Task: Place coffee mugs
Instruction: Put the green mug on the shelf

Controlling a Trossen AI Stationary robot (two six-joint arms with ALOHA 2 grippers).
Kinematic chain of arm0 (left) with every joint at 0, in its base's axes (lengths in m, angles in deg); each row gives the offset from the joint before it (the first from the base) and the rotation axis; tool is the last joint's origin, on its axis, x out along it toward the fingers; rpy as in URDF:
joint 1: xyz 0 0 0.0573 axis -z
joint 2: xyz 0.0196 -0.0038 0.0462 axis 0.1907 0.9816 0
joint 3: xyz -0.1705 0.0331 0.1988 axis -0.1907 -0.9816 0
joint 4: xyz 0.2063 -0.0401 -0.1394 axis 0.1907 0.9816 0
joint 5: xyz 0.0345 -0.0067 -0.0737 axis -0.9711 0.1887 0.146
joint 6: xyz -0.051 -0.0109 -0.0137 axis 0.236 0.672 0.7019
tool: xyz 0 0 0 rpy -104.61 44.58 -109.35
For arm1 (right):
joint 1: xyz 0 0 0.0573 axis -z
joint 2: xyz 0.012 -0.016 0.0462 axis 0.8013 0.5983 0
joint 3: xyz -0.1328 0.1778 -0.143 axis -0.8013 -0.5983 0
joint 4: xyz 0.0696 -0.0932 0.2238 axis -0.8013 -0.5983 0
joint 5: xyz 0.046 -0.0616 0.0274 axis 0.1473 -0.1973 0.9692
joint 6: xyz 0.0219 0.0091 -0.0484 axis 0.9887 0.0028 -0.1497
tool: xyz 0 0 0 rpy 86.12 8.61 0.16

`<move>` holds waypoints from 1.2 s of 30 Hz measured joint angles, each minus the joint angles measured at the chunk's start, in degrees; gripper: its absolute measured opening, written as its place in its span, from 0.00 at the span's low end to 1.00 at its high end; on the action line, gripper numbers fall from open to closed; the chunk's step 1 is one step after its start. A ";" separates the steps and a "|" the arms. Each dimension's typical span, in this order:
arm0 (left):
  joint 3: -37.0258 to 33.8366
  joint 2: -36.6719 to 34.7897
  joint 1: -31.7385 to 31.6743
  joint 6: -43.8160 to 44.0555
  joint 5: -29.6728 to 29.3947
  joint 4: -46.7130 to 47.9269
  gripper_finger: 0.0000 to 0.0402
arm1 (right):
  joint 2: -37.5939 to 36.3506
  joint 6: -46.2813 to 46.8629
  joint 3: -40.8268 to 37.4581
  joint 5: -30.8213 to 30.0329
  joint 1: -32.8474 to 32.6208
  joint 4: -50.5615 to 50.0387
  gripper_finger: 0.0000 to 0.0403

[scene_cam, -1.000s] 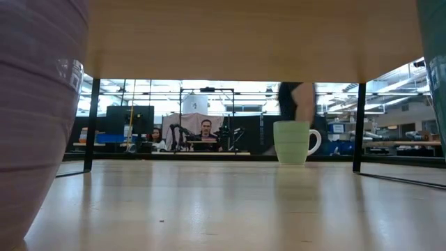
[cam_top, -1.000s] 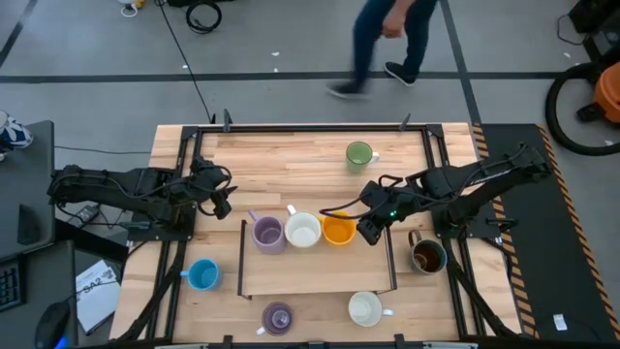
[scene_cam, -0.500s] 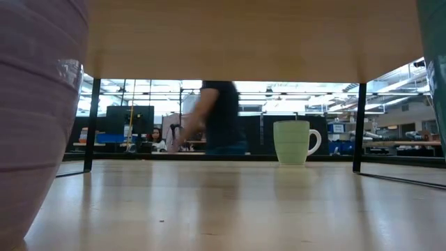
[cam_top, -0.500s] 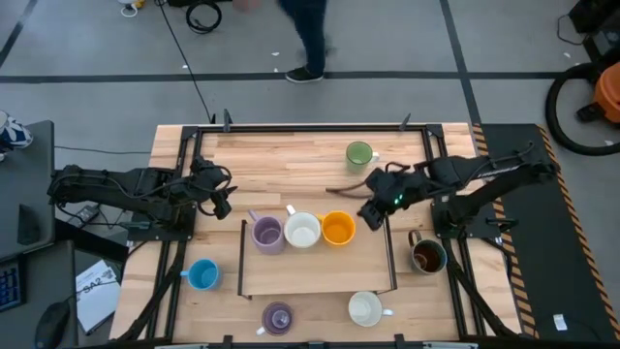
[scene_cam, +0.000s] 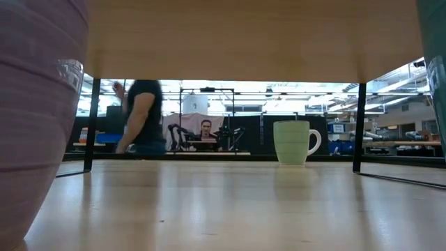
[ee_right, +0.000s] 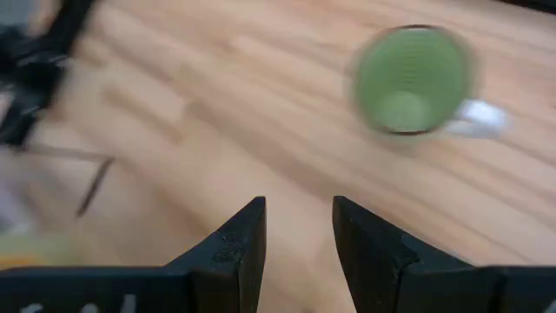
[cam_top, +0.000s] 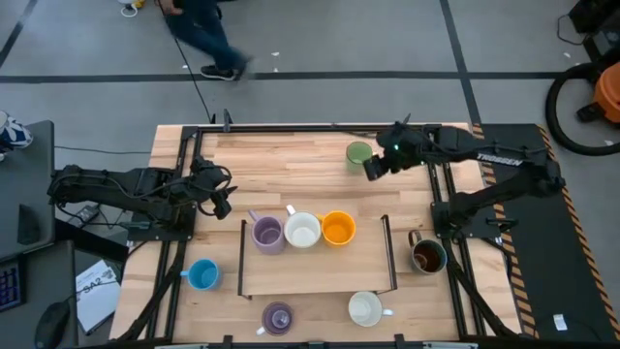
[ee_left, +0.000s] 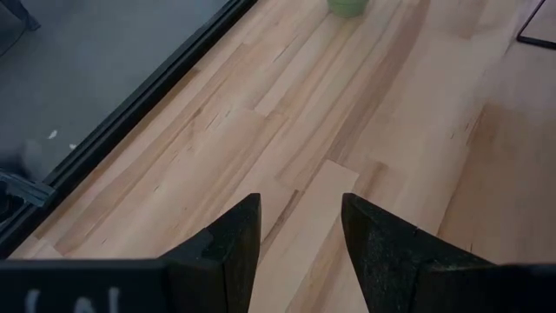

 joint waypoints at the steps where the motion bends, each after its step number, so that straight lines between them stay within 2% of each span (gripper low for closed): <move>1: 0.00 0.00 -0.01 0.00 -0.01 0.00 0.42 | 0.19 0.05 0.00 0.00 1.77 -0.80 0.35; 9: 0.00 0.00 -0.01 0.00 -0.01 0.02 0.42 | 2.77 -1.49 0.02 -1.14 11.06 -1.20 0.35; 17: 0.00 0.00 -0.01 0.02 -0.01 0.00 0.42 | 8.38 -1.15 0.02 -0.10 15.84 -1.24 0.35; 22: 0.00 0.00 -0.01 0.00 -0.01 0.02 0.42 | 12.44 -1.14 0.02 2.63 17.69 -1.22 0.35; 36: 0.00 0.00 -0.01 -0.02 -0.01 0.00 0.42 | 23.61 -1.12 0.02 3.61 19.42 -0.65 0.35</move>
